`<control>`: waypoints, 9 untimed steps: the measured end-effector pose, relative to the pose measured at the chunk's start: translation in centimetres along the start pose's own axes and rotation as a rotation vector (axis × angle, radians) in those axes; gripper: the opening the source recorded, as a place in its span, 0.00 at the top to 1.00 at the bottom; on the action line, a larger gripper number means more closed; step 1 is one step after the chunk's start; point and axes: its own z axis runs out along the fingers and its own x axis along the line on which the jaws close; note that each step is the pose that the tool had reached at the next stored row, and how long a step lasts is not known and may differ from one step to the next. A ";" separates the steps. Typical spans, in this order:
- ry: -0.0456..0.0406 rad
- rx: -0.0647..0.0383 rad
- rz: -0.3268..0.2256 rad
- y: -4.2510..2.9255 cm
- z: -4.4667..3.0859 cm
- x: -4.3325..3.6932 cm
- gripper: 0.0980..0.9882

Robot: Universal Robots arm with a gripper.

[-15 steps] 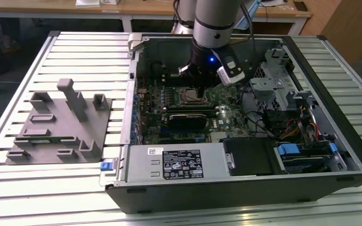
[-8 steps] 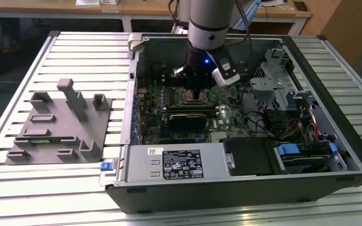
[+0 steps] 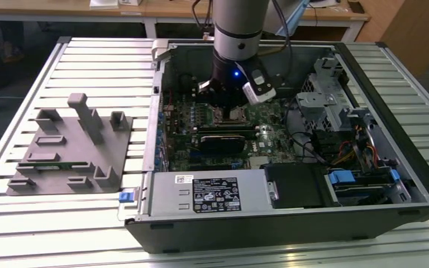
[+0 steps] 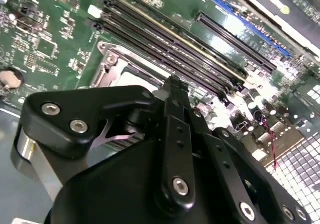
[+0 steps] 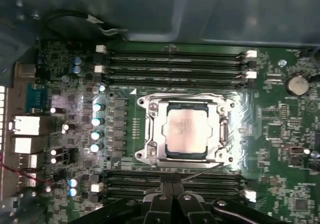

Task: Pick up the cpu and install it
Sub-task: 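Install the second cpu locking lever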

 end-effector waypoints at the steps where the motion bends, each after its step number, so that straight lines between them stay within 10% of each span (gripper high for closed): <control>1: 0.0001 0.000 0.000 -0.03 0.13 0.00 0.99; 6: 0.0002 -0.001 0.000 -0.07 1.02 0.00 0.99; 9: -0.0001 -0.023 0.000 -0.19 1.16 0.01 0.99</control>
